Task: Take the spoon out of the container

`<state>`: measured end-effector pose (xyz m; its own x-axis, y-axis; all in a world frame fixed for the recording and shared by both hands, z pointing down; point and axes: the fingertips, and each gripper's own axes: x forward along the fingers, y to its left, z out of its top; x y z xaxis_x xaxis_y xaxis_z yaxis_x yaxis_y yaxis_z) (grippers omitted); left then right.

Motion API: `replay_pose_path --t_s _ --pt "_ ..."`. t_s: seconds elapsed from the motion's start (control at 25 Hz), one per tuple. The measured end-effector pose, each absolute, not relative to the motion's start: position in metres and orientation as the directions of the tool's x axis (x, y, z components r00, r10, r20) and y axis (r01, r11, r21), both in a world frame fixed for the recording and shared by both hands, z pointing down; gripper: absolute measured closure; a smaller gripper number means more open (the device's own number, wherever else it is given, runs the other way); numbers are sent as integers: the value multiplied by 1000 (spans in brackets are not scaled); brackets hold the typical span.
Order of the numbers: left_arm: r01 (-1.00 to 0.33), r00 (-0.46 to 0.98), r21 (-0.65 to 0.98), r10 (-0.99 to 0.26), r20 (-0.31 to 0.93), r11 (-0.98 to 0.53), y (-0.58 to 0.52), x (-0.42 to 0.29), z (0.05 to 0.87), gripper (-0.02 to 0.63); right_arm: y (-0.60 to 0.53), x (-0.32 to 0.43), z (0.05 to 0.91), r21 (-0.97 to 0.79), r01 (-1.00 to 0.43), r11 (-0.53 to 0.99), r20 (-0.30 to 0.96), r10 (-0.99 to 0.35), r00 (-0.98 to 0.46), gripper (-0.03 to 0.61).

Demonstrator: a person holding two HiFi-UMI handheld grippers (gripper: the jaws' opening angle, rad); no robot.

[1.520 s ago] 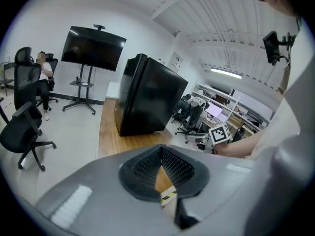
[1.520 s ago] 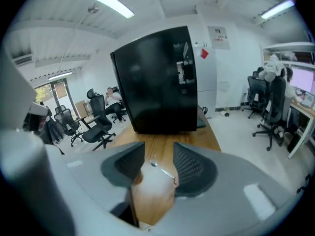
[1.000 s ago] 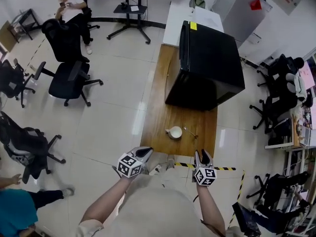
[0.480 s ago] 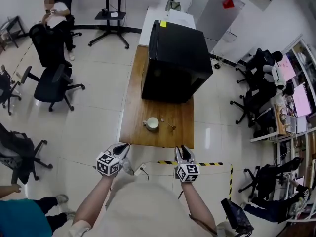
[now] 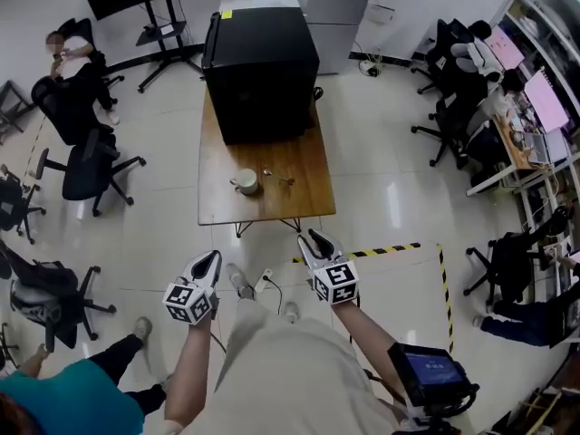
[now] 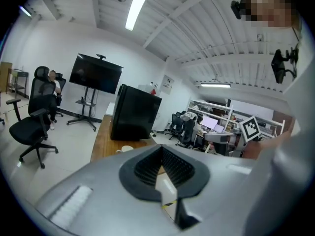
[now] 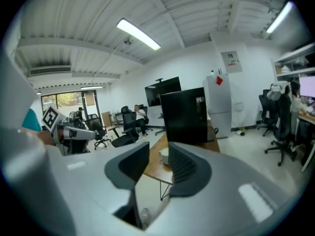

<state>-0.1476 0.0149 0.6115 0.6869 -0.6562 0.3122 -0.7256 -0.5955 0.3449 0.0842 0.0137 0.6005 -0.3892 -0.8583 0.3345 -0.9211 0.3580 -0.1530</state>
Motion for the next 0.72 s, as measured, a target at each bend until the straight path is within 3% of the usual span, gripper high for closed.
replay_pose_path --t_s 0.16,0.36,0.72 --pt "-743 667 352 -673 319 -569 71 -142 615 611 43 85 615 -144 -912 385 362 -837 -410 456" --pt "-779 621 369 -704 345 -506 110 -156 627 611 59 62 615 -12 -897 443 439 -803 -403 465" --pt "-762 646 364 -668 369 -536 110 -149 628 610 65 45 589 1 -889 458 438 -799 -412 465"
